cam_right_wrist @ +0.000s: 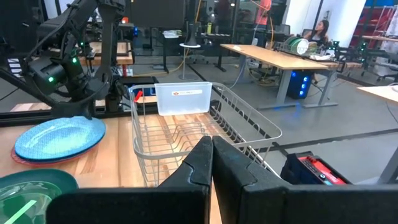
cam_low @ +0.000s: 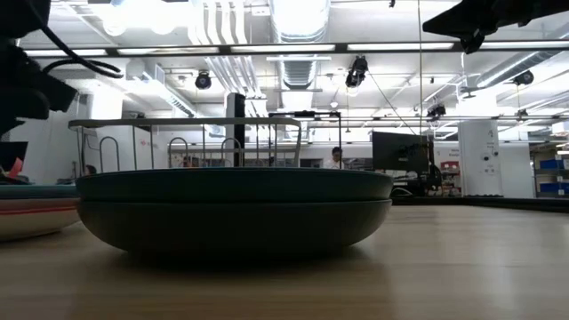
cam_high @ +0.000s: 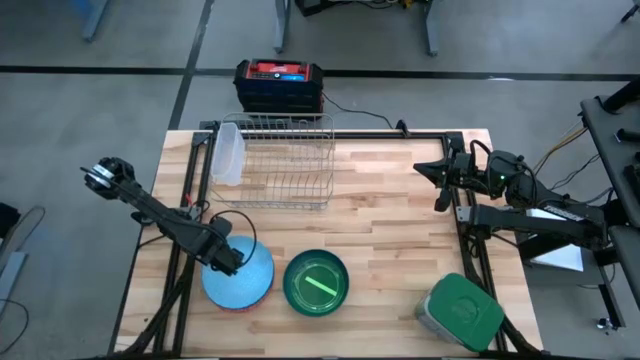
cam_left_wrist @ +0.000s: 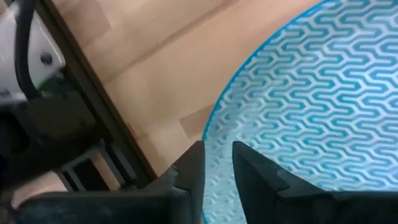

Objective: Sort dishes
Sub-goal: Put the light blue patterned plate into the dish rack

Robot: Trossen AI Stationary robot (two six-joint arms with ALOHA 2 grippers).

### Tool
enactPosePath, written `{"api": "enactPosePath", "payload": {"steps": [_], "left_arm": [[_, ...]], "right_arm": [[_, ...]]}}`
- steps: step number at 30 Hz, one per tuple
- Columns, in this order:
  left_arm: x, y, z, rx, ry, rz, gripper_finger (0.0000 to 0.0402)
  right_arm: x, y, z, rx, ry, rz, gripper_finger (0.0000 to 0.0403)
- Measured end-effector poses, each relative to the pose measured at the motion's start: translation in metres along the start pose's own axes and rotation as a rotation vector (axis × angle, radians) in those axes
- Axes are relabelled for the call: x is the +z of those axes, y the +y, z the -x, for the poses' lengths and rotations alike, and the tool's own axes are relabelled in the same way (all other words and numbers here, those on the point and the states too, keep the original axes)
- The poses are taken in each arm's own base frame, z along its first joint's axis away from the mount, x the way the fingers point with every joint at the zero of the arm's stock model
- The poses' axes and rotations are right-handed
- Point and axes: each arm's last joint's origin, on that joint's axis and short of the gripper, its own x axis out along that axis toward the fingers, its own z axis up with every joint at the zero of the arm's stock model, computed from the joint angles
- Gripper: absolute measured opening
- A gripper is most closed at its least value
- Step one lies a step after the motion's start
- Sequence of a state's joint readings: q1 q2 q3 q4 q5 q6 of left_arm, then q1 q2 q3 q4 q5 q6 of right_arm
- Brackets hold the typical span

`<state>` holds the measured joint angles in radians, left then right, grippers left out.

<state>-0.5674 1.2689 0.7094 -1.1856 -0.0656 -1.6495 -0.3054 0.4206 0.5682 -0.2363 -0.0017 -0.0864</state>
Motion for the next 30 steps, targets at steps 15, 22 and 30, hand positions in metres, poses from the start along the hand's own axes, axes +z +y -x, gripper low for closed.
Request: {"api": "enactPosePath", "payload": {"steps": [15,22,30], "left_arm": [[0.000,-0.002,-0.005,0.057,-0.032,0.008,0.0175],[0.000,-0.006,-0.012,0.106,-0.037,0.007,0.0166],[0.000,-0.011,-0.015,0.102,-0.038,0.017,0.0157]], "right_arm": [[0.000,0.000,-0.001,0.000,0.004,-0.007,0.0000],[-0.003,0.000,-0.005,0.006,0.027,-0.007,0.0000],[-0.009,0.001,-0.011,0.011,0.066,-0.008,0.0000]]}}
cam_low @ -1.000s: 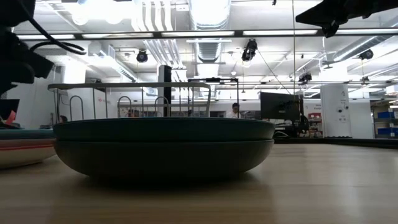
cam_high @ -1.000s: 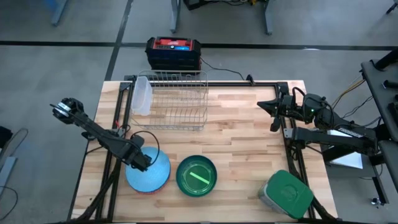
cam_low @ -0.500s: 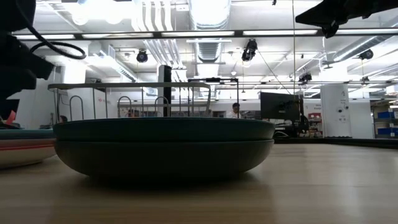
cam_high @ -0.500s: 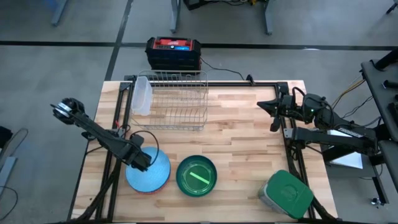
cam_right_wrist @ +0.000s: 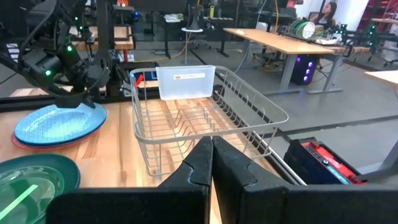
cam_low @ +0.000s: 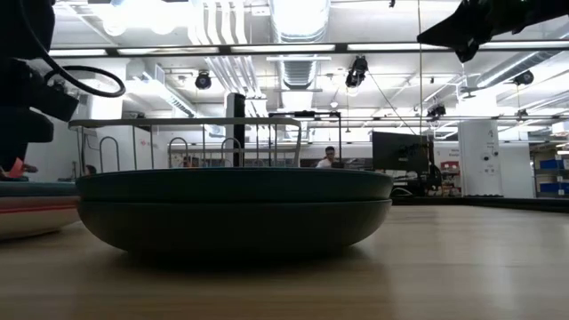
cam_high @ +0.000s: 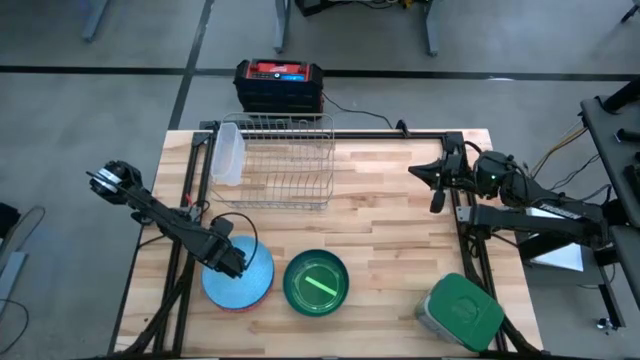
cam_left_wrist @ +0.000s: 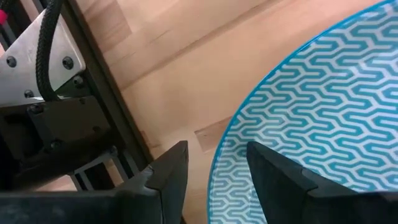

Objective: Sort dishes
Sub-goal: Put the light blue patterned plate into the dish rack

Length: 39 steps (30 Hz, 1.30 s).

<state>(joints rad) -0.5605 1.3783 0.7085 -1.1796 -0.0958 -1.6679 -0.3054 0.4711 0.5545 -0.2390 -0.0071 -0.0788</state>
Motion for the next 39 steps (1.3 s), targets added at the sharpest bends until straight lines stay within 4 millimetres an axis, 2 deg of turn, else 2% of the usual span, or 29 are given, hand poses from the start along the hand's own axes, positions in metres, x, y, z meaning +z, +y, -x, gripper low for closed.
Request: {"api": "enactPosePath", "payload": {"steps": [10,16,23,27,31,39], "left_arm": [[0.000,-0.024,0.008,-0.247,0.009,-0.080,0.0155],[0.000,-0.024,0.009,-0.243,0.012,-0.109,0.0155],[-0.001,-0.017,-0.007,-0.207,0.005,-0.122,0.0155],[0.000,-0.018,-0.005,-0.214,-0.025,-0.159,0.0151],[0.002,-0.019,0.003,-0.200,-0.070,-0.175,0.0125],[0.003,-0.018,0.008,-0.179,-0.070,-0.174,0.0024]], "right_arm": [[0.000,0.000,0.000,0.000,0.001,0.001,0.0000],[0.000,0.000,0.000,0.001,0.002,0.001,0.0000],[0.000,0.000,0.000,0.000,0.001,0.001,0.0000],[0.000,0.000,0.000,0.000,0.001,0.001,0.0000],[0.000,0.000,0.000,0.000,0.001,0.001,0.0000],[0.000,0.000,0.000,0.000,-0.001,0.002,0.0000]]}}
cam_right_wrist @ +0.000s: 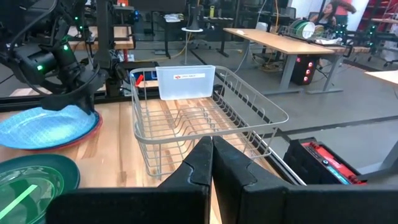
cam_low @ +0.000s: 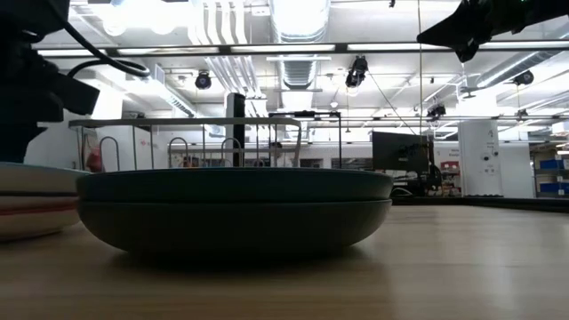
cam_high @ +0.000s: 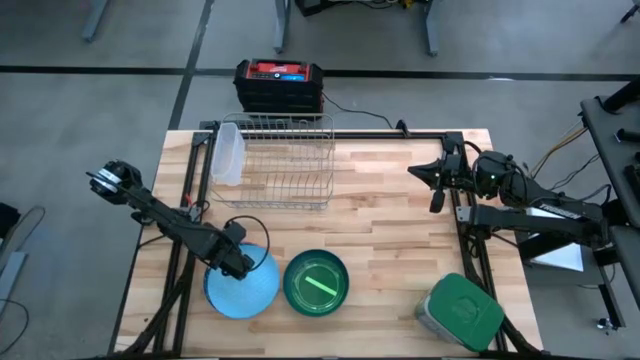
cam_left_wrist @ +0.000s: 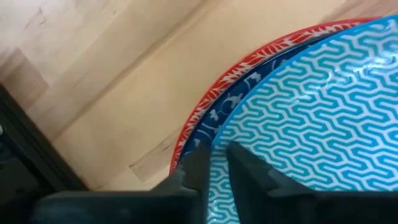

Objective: Sort dishes
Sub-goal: Put the light blue patterned plate into the dish rack

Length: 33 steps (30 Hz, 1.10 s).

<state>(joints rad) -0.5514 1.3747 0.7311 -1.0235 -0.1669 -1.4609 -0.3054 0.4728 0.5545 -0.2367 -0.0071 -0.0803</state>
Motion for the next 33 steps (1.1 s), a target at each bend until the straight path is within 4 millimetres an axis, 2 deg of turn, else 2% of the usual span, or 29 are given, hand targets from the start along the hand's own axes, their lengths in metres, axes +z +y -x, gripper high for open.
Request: {"api": "enactPosePath", "payload": {"steps": [3,8,16,19,25,33], "left_arm": [[0.000,0.000,0.000,-0.002,0.006,0.011,0.0004],[-0.001,-0.001,0.001,-0.011,0.027,0.013,0.0002],[0.002,-0.006,0.014,-0.034,0.040,0.016,0.0015],[0.001,-0.006,0.019,-0.040,0.100,0.038,0.0030],[-0.001,0.004,0.026,0.065,0.189,0.133,0.0081],[-0.003,0.010,0.024,0.132,0.189,0.189,0.0155]], "right_arm": [[0.000,0.000,0.000,0.000,0.000,0.000,0.0000],[0.000,0.000,0.000,0.000,0.000,0.000,0.0000],[0.000,0.000,0.000,0.000,0.000,0.000,0.0000],[0.000,0.000,0.000,0.000,0.000,0.000,0.0000],[-0.001,0.000,0.000,0.002,0.014,-0.001,0.0000],[-0.002,0.000,0.000,0.002,0.021,-0.002,0.0000]]}}
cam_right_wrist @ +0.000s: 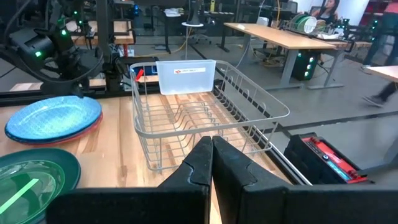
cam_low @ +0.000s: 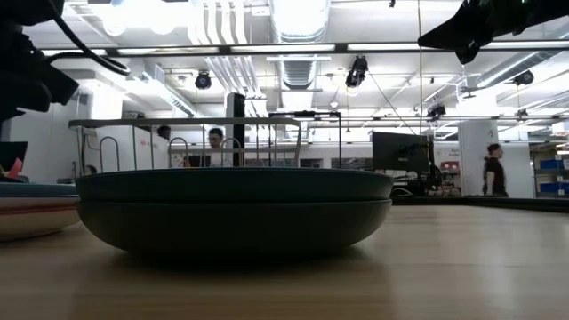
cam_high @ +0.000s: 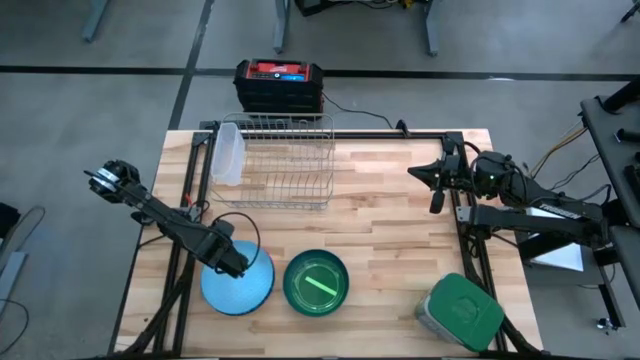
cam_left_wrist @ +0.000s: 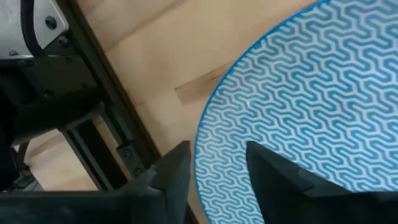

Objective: Sort dishes
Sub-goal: Put the light blue patterned plate into the dish rack

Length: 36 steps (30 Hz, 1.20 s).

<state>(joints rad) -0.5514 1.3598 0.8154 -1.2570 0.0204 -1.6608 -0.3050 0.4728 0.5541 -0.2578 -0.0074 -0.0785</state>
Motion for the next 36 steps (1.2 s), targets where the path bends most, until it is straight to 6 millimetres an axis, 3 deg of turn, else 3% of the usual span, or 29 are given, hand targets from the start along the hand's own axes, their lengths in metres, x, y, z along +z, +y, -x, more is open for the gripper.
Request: {"api": "enactPosePath", "payload": {"steps": [5,20,27,36], "left_arm": [[0.000,0.002,-0.008,0.012,0.006,-0.001,0.0178],[0.001,0.002,-0.033,-0.040,0.002,-0.034,0.0178],[0.001,0.001,-0.034,-0.050,-0.002,-0.052,0.0149],[0.001,0.000,-0.035,-0.050,-0.007,-0.052,0.0074]], "right_arm": [[0.000,0.000,0.000,0.000,0.000,-0.015,0.0000],[0.000,0.000,0.000,0.002,0.001,-0.018,0.0000],[0.000,0.000,0.000,0.002,0.001,-0.018,0.0000],[0.000,0.000,0.000,0.002,0.001,-0.017,0.0000]]}}
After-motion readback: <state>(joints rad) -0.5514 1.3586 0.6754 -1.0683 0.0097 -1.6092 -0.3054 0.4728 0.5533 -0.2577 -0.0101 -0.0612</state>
